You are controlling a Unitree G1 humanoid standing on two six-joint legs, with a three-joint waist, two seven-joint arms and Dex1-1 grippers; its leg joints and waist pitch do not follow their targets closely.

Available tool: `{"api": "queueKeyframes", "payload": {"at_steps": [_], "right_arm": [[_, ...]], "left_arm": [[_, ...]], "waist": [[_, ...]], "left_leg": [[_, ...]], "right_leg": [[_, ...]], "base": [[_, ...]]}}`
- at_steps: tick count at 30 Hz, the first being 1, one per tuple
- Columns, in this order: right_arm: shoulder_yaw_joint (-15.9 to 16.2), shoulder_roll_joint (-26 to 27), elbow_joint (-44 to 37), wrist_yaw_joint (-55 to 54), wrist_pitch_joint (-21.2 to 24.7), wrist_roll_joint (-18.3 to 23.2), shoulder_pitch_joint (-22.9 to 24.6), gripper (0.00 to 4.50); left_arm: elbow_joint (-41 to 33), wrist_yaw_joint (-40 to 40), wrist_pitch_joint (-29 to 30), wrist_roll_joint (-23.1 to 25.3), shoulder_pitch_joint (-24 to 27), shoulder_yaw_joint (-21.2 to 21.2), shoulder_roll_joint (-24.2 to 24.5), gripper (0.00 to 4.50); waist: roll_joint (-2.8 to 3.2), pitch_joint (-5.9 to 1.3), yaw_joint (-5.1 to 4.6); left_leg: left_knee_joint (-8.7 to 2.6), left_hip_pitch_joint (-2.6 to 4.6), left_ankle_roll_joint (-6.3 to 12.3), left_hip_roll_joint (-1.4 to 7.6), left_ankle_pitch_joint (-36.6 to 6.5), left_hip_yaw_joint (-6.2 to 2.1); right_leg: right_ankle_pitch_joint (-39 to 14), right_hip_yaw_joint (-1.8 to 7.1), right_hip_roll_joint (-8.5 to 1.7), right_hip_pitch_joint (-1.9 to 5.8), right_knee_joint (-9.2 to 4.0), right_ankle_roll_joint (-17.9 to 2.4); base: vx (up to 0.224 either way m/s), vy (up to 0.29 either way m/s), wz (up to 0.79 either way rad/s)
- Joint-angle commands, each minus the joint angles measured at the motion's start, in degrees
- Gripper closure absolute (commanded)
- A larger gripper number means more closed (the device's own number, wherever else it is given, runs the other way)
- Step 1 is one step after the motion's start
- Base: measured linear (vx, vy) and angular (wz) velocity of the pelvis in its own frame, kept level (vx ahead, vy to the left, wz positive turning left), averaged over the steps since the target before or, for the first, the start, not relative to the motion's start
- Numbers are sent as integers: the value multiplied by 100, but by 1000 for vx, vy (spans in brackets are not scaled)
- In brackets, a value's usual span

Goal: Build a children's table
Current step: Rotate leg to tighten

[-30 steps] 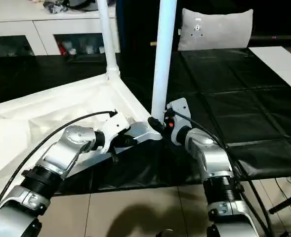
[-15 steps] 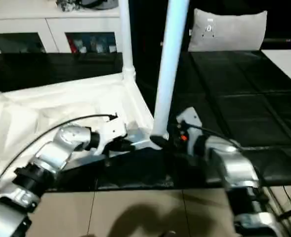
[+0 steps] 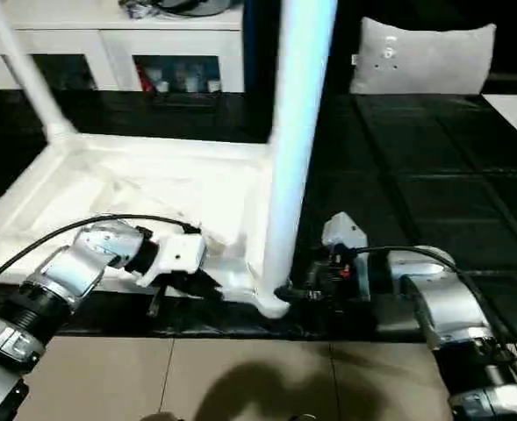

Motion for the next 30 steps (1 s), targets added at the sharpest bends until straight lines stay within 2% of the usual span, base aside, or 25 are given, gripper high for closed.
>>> {"api": "queueKeyframes", "payload": {"at_steps": [1,2,3,4,6,9,13,14,17,19,23,28,30], "right_arm": [[47,-7,-36,78,-56,21,-65,81],[110,11,-37,144,-36,32,-80,87],[194,33,-26,226,-15,38,-99,94],[246,43,-8,280,-4,47,-114,114],[269,55,6,332,37,80,-126,121],[290,58,34,389,62,96,-147,156],[314,54,48,463,103,127,-164,174],[321,52,49,481,121,142,-165,195],[334,67,39,498,160,168,-155,209],[345,78,34,492,169,179,-146,236],[354,133,-12,473,191,218,-103,244],[284,365,-118,86,345,242,-26,246],[161,652,8,-623,480,98,-112,247]], "left_arm": [[-70,-225,-152,53,-2,-236,-18,450],[-62,-250,-183,50,-7,-235,-33,450],[-66,-276,-202,45,-7,-234,-50,450],[-60,-290,-225,39,-7,-232,-58,450],[-62,-294,-235,33,-2,-229,-56,450],[-56,-295,-254,28,5,-228,-50,450],[-64,-289,-258,25,26,-225,-36,450],[-74,-294,-251,26,40,-222,-30,450],[-70,-304,-244,32,54,-220,-23,450],[-62,-302,-248,33,54,-223,-21,450],[-69,-282,-230,32,66,-226,-26,450],[-283,-206,162,-175,153,-92,-146,450],[-403,136,474,-195,189,31,-281,450]], "waist": [[-90,-380,-25],[-90,-378,-24],[-128,-386,-24],[-105,-387,-18],[-104,-395,-16],[-103,-398,-11],[-117,-390,-6],[-111,-390,-3],[-104,-386,-4],[-107,-387,-3],[-102,-389,-4],[-109,-378,-30],[-79,-363,-48]], "left_leg": [[-385,-21,442,3,-1141,110],[-386,-20,438,5,-1134,111],[-385,-29,438,4,-1086,111],[-387,-33,444,7,-1058,105],[-379,-30,457,6,-1030,108],[-374,-37,461,5,-982,109],[-375,-38,449,-1,-1000,112],[-376,-34,448,1,-1011,111],[-379,-36,428,-3,-1031,110],[-379,-35,423,-3,-1024,108],[-377,-35,417,-4,-1029,108],[-383,-45,389,-12,-1068,109],[-386,-27,333,-29,-1183,105]], "right_leg": [[-1956,220,-216,337,-412,-1043],[-1947,223,-214,332,-410,-1043],[-1884,221,-209,344,-400,-1048],[-1835,221,-212,346,-388,-1065],[-1749,224,-213,345,-381,-1090],[-1677,225,-211,350,-373,-1113],[-1812,222,-212,350,-383,-1065],[-1836,221,-214,349,-386,-1058],[-1910,220,-213,348,-396,-1019],[-1929,219,-212,347,-396,-1004],[-1919,219,-209,347,-394,-1008],[-2011,217,-209,349,-397,-993],[-2273,208,-203,334,-433,-907]], "base": [[0,0,0],[0,0,0],[0,0,0],[0,0,0],[0,0,0],[0,0,0],[0,0,0],[0,0,0],[0,0,0],[0,0,0],[0,0,0],[0,0,0],[0,0,0]]}}
